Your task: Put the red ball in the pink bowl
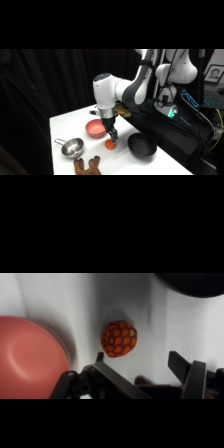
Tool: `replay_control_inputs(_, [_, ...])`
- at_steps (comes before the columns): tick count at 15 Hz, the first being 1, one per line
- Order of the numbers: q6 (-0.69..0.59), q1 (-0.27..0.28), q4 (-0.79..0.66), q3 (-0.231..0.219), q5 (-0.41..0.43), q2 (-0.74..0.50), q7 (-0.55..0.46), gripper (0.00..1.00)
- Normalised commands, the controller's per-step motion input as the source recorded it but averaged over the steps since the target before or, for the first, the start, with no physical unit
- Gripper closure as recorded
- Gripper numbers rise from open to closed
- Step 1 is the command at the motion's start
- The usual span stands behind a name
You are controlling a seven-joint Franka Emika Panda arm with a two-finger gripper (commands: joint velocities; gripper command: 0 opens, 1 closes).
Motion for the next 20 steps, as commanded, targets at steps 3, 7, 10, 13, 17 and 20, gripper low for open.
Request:
replay_control_inputs(3, [0.31,0.046,-0.04,-0.014,0.058,0.11,0.09,0.00])
replay_control_inputs(7, [0.28,0.080,-0.01,-0.062,0.004,0.13,0.11,0.00])
replay_control_inputs(10, [0.22,0.093,0.01,-0.084,-0.009,0.10,0.10,0.00])
replay_control_inputs(13, [0.19,0.093,0.00,-0.087,-0.008,0.06,0.09,0.00])
replay_control_inputs(17, [0.18,0.086,-0.01,-0.082,-0.005,0.04,0.08,0.00])
replay_control_inputs(20, [0.18,0.085,-0.01,-0.064,0.004,0.05,0.07,0.00])
